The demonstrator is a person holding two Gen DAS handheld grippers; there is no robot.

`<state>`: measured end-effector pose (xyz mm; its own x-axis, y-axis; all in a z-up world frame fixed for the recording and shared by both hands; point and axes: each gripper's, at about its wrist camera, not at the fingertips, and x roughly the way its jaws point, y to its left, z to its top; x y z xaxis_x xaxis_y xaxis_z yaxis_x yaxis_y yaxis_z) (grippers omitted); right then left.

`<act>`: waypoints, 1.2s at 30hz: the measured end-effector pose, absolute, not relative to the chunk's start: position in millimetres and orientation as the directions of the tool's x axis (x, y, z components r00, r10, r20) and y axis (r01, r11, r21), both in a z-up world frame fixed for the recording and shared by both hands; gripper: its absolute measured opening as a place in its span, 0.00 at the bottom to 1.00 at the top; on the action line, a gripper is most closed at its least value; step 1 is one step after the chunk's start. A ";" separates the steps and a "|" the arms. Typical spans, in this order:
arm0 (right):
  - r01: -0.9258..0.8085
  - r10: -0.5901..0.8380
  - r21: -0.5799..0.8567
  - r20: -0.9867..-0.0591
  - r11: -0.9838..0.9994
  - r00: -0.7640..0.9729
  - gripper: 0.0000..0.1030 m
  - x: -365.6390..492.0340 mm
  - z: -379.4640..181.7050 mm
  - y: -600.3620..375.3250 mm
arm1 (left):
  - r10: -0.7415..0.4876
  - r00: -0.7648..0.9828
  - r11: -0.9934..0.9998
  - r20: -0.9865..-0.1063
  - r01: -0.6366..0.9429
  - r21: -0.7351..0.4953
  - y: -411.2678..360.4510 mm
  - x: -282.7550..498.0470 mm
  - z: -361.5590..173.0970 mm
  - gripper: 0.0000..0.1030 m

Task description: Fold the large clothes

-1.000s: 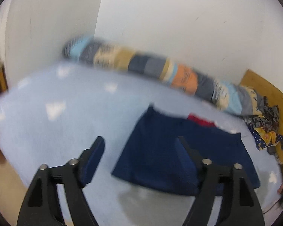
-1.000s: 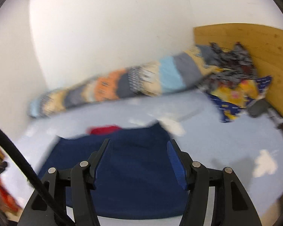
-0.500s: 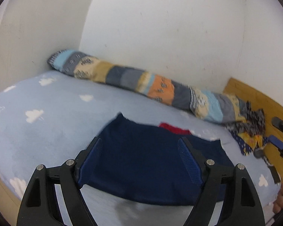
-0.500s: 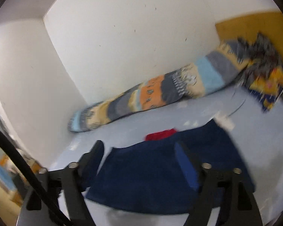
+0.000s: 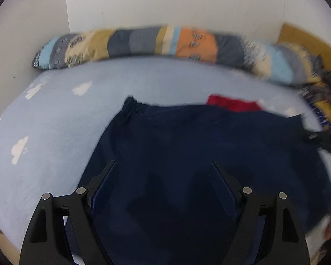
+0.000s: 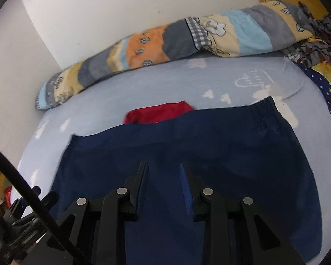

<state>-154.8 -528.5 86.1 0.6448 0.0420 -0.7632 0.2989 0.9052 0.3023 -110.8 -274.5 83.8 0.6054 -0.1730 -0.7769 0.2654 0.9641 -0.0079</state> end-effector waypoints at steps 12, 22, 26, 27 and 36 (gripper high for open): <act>0.617 -0.024 0.373 -0.843 0.692 0.537 0.22 -156.9 2.4 -693.1 | -0.090 0.530 0.993 -0.843 0.113 -0.035 -256.7 -22.1 15.7 0.80; 0.540 -0.024 0.393 -0.792 0.744 0.610 0.42 -191.5 69.7 -653.2 | -0.124 0.610 0.992 -0.783 0.071 -0.102 -215.2 -64.6 75.7 0.80; 0.413 0.028 0.336 -0.802 0.846 0.596 0.44 -189.9 82.2 -599.1 | -0.144 0.587 0.989 -0.797 0.106 -0.101 -211.2 -82.5 83.5 0.80; 0.401 0.028 0.326 -0.805 0.856 0.593 0.45 -190.7 83.5 -589.7 | -0.145 0.589 0.989 -0.795 0.111 -0.098 -211.4 -87.6 85.8 0.80; 0.290 0.200 0.478 -0.739 0.829 0.644 0.46 -211.4 96.5 -545.9 | -0.146 0.612 0.980 -0.777 0.197 -0.029 -222.5 -115.1 98.3 0.80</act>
